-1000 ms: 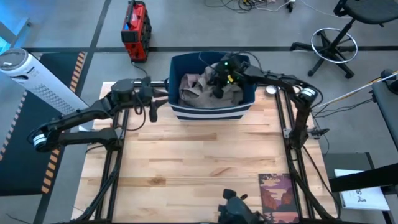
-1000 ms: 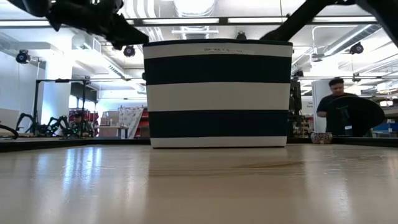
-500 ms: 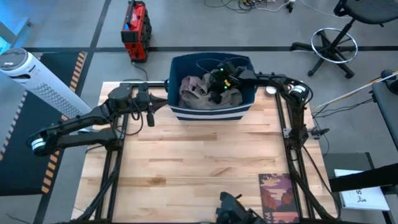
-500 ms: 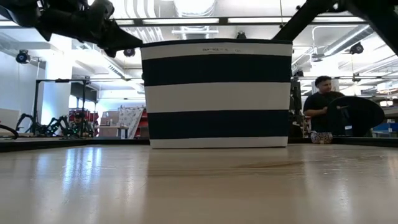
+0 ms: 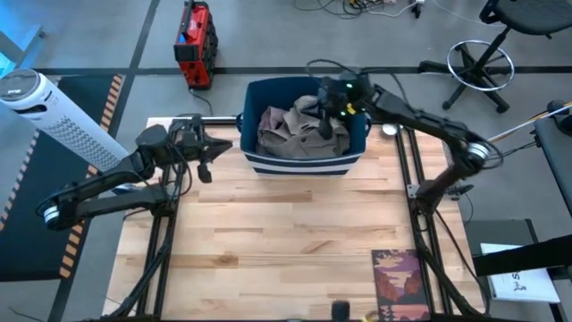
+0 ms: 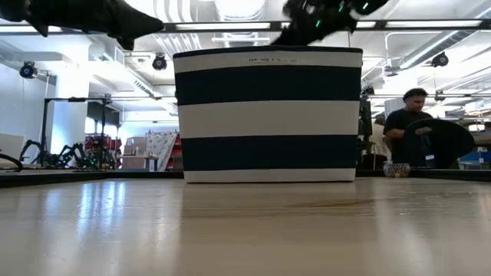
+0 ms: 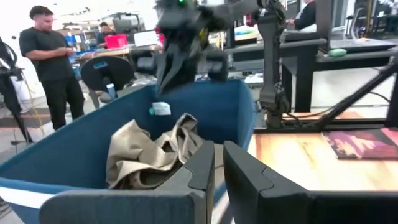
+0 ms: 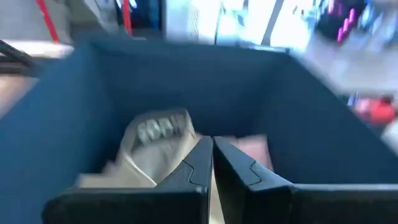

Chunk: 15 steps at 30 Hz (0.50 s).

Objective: Sort clothes
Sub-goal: Adjust the blue laundry bin

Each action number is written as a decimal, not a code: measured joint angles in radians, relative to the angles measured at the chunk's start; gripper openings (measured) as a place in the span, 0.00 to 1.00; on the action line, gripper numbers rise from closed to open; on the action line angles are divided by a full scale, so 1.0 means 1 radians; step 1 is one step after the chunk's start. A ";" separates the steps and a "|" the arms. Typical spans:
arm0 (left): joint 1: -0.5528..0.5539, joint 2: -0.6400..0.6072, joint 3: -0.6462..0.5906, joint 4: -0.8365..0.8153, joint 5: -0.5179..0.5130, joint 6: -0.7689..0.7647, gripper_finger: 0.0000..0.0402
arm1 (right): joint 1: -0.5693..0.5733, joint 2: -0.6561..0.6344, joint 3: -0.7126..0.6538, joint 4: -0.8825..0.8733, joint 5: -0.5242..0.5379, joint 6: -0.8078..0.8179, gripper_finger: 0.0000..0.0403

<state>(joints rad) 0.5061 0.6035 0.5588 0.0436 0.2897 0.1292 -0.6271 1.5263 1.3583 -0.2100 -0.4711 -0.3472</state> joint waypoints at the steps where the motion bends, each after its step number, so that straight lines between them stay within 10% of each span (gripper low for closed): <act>1: -0.006 -0.009 -0.004 -0.009 0.000 0.001 0.05 | 0.020 -0.034 -0.012 0.000 0.000 -0.016 0.00; 15: -0.330 -0.068 -0.045 -0.014 -0.226 0.068 0.05 | 0.352 -0.447 -0.512 0.288 0.147 -0.022 0.00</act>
<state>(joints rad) 0.1758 0.5355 0.5142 0.0292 0.0641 0.1967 -0.2751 1.0791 0.8467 0.0780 -0.3239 -0.3689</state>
